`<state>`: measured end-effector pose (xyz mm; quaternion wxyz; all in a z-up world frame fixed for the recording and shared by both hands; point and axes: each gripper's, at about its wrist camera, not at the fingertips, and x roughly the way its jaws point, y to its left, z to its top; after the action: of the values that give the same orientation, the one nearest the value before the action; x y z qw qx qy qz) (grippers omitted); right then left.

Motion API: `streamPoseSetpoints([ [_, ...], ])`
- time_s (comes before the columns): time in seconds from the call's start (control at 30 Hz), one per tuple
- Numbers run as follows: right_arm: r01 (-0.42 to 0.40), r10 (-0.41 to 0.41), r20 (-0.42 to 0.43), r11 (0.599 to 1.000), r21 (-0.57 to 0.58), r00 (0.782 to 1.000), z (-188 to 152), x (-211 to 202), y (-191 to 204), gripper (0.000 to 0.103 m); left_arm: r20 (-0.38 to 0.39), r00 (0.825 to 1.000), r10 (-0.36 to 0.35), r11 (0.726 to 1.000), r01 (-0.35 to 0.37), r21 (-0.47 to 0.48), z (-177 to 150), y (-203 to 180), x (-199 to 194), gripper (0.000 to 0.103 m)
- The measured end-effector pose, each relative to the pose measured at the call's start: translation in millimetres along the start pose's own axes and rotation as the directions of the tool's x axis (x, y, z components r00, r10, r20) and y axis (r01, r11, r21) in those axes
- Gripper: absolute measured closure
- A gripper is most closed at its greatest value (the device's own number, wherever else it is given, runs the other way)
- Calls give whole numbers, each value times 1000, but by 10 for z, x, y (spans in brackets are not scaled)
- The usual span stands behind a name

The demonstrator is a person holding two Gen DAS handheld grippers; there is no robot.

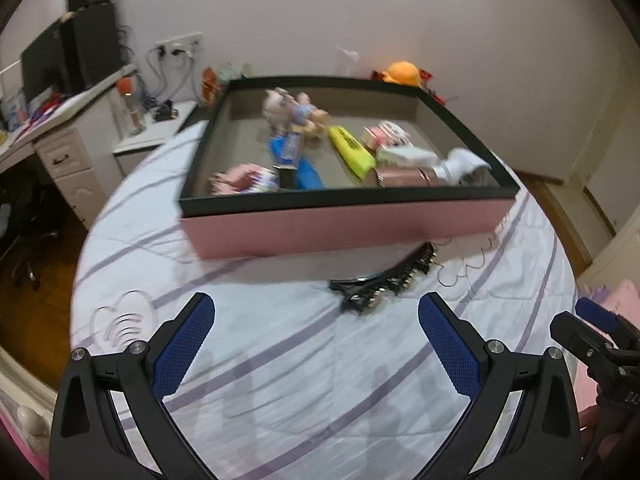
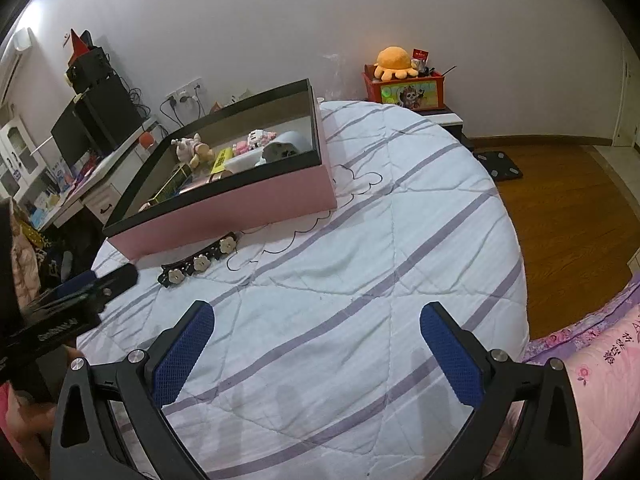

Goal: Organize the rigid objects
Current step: 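Lower the left gripper onto the black hair clip and close on it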

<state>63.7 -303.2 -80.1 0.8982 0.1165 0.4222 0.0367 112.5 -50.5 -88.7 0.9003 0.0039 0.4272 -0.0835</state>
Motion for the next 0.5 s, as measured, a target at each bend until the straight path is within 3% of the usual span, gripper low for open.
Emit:
streamPoseSetpoints([
  [0.17,5,-5,-7,1000,12,1000,-6,31,-60,0,-71,997,-26,996,32,79,65,-246,299,0],
  [0.37,16,-16,-15,1000,23,1000,1,64,-130,0,-97,995,-10,991,23,130,169,-393,611,0],
  [0.5,21,-21,-15,999,26,1000,15,61,-150,0,-114,992,-52,987,68,147,186,-439,710,5],
])
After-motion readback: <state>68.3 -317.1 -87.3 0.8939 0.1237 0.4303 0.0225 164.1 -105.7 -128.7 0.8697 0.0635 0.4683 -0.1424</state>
